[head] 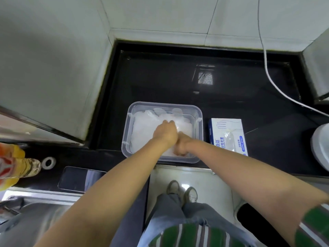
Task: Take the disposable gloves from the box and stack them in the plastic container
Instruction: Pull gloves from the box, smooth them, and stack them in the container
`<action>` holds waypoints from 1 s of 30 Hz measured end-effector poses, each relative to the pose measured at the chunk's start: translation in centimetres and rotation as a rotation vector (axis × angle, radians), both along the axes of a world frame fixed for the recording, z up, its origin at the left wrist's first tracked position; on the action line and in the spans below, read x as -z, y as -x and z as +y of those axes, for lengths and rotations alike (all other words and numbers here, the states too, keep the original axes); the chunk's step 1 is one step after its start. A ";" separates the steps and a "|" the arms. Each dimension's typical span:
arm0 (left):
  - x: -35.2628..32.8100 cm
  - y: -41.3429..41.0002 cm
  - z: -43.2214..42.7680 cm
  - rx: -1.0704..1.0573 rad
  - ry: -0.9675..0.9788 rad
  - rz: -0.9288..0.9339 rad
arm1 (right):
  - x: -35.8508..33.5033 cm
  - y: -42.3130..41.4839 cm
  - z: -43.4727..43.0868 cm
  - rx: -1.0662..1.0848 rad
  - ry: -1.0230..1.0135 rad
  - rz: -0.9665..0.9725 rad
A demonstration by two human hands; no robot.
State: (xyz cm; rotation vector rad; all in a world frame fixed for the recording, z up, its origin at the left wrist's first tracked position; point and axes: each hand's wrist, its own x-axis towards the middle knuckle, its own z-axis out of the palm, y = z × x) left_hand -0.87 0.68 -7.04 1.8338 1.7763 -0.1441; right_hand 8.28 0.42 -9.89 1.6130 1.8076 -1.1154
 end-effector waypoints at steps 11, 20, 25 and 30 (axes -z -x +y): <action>3.8 4.5 -1.3 0.031 0.206 0.219 | 0.3 0.1 0.5 0.185 -0.296 0.225; 4.0 4.7 -1.0 0.021 0.234 0.209 | 1.8 0.1 -0.4 0.046 -0.129 0.018; 4.7 5.3 -1.2 -0.026 0.206 0.135 | 1.9 0.3 -0.6 -0.009 -0.122 -0.071; 5.1 5.5 -0.8 -0.023 0.325 0.133 | 1.9 0.3 -0.6 0.003 -0.097 -0.073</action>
